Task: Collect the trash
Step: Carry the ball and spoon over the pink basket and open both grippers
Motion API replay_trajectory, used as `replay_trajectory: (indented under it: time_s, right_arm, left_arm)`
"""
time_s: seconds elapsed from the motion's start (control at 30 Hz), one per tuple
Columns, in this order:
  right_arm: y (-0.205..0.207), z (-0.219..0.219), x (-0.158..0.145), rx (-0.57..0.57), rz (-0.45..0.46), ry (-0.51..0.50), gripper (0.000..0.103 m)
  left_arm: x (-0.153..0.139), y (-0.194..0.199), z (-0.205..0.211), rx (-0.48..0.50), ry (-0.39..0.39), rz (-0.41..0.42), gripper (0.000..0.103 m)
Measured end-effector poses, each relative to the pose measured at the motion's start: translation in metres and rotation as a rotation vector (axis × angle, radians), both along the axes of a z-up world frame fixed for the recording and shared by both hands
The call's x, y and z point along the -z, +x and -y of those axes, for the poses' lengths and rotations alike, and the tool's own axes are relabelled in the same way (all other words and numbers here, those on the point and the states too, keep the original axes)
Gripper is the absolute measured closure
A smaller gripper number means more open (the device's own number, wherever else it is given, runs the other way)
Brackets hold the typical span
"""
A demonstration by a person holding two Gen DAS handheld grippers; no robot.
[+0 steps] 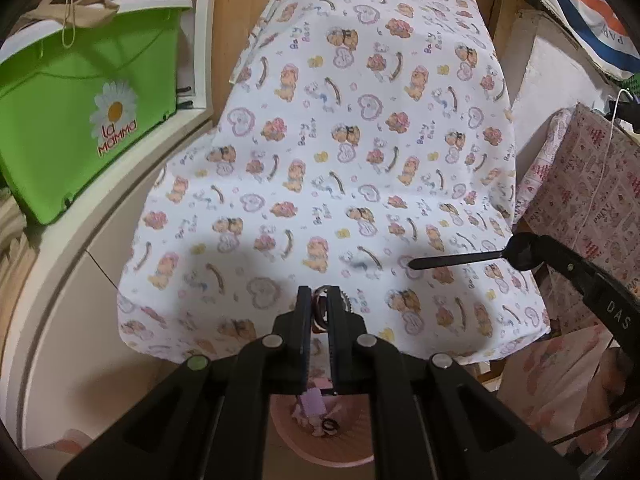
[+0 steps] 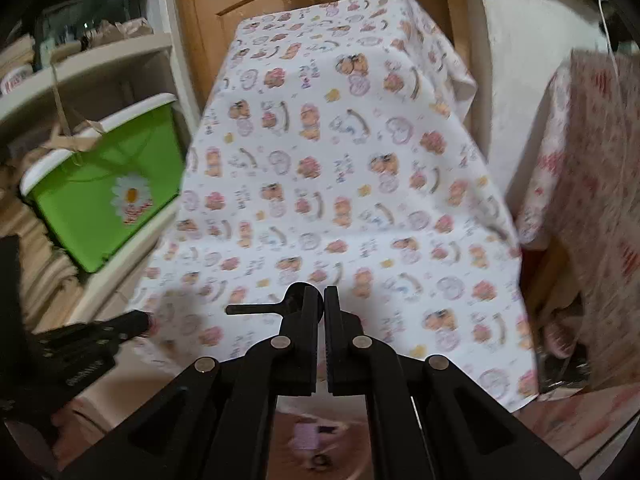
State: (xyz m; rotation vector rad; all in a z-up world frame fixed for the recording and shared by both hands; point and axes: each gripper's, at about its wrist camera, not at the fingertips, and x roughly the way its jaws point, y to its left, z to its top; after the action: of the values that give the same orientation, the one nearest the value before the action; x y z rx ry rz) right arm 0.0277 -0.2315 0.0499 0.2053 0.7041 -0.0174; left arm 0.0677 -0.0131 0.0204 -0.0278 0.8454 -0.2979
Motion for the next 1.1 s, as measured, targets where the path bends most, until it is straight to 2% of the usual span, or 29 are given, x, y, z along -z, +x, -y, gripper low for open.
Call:
replay_trajectory:
  time_s: [0.13,0.23,0.37,0.53,0.6,0.67,0.77,0.9,1.1]
  right_arm:
    - [0.000,-0.005,0.004,-0.024,-0.055,-0.035,0.100]
    - [-0.005,-0.007,0.005,-0.050,-0.054,-0.037,0.100]
    - [-0.013,-0.016,0.006,-0.074,-0.045,-0.097,0.100]
    - [-0.020,-0.014,0.018,-0.099,-0.088,-0.046,0.100]
    - [-0.023,-0.015,0.027,-0.111,-0.114,-0.036,0.100]
    - [-0.025,-0.019,0.038,-0.112,-0.139,-0.058,0.100]
    - [-0.024,-0.024,0.057,-0.122,-0.191,-0.065,0.100]
    - [-0.020,-0.030,0.086,-0.136,-0.277,-0.043,0.100]
    - [-0.016,-0.034,0.128,-0.130,-0.385,-0.046,0.100]
  left_arm:
    - [0.004,-0.005,0.005,0.005,0.009,-0.012,0.097]
    - [0.006,-0.008,0.008,0.011,0.006,-0.024,0.097]
    - [0.007,-0.013,0.006,0.009,-0.035,-0.032,0.097]
    - [0.006,-0.018,0.009,0.047,-0.057,-0.046,0.097]
    - [0.015,-0.016,0.014,0.064,-0.044,-0.097,0.097]
    - [0.032,-0.011,0.023,0.088,-0.002,-0.183,0.097]
    - [0.063,-0.009,0.034,0.118,0.019,-0.299,0.097]
    - [0.090,-0.005,0.040,0.115,0.077,-0.352,0.097]
    - [0.126,0.000,0.039,0.108,0.086,-0.470,0.097]
